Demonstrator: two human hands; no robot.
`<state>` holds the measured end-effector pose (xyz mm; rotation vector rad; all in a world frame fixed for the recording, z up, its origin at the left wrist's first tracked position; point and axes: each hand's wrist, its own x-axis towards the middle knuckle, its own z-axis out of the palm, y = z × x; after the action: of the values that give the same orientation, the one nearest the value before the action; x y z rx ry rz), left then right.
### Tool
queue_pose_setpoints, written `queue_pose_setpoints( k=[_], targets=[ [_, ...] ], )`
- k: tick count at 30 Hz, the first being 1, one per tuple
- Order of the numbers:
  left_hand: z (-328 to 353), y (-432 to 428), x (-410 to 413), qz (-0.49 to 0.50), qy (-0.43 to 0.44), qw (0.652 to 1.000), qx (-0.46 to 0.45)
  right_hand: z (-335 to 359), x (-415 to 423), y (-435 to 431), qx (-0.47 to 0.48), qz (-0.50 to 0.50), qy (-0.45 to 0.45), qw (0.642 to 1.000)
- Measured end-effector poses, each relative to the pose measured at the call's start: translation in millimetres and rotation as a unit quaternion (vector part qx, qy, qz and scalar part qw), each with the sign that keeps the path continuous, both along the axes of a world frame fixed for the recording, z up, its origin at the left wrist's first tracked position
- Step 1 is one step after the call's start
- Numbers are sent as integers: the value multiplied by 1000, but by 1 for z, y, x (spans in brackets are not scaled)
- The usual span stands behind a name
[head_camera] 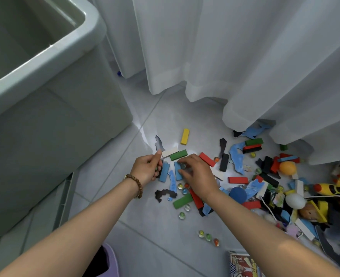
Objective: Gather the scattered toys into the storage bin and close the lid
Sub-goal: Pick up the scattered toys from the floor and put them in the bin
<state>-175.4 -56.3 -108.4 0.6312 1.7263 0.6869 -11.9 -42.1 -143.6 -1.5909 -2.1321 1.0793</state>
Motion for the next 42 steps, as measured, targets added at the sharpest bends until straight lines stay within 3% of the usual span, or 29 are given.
queue_pose_setpoints(
  k=[8, 12, 14, 16, 19, 21, 25, 28, 31, 34, 36, 38, 40, 42],
  targets=[
    [1, 1, 2, 7, -7, 1000, 14, 0, 6, -2, 3, 2, -20, 1000],
    [4, 2, 6, -2, -17, 1000, 11, -2, 12, 3, -48, -74, 1, 996],
    [15, 7, 10, -16, -36, 999, 21, 14, 12, 9, -139, -171, 125, 967],
    [40, 17, 18, -43, -53, 996, 57, 46, 14, 18, -225, -235, 267, 907],
    [108, 40, 29, -53, -89, 983, 150, 111, 25, 38, -299, -271, 365, 839],
    [165, 53, 27, -56, -113, 973, 195, 159, 27, 53, -306, -276, 396, 821],
    [264, 60, -14, -63, -134, 969, 200, 256, -12, 68, -308, -227, 378, 843],
    [299, 48, -79, -51, -51, 977, 202, 314, -79, 70, -333, -108, 369, 861],
    [297, 27, -156, 31, 30, 984, 173, 346, -163, 72, -374, -26, 374, 848],
    [267, 2, -223, 160, -21, 984, 78, 336, -239, 73, -358, 25, 264, 895],
    [246, -13, -251, 266, -127, 955, 28, 312, -271, 77, -333, 24, 166, 928],
    [224, -22, -270, 351, -180, 919, 13, 292, -287, 80, -314, 25, 85, 945],
    [211, -26, -283, 391, -176, 903, 22, 277, -292, 83, -285, 39, 48, 957],
    [205, -27, -290, 376, -117, 918, 35, 267, -291, 84, -238, 55, 36, 969]
  ],
)
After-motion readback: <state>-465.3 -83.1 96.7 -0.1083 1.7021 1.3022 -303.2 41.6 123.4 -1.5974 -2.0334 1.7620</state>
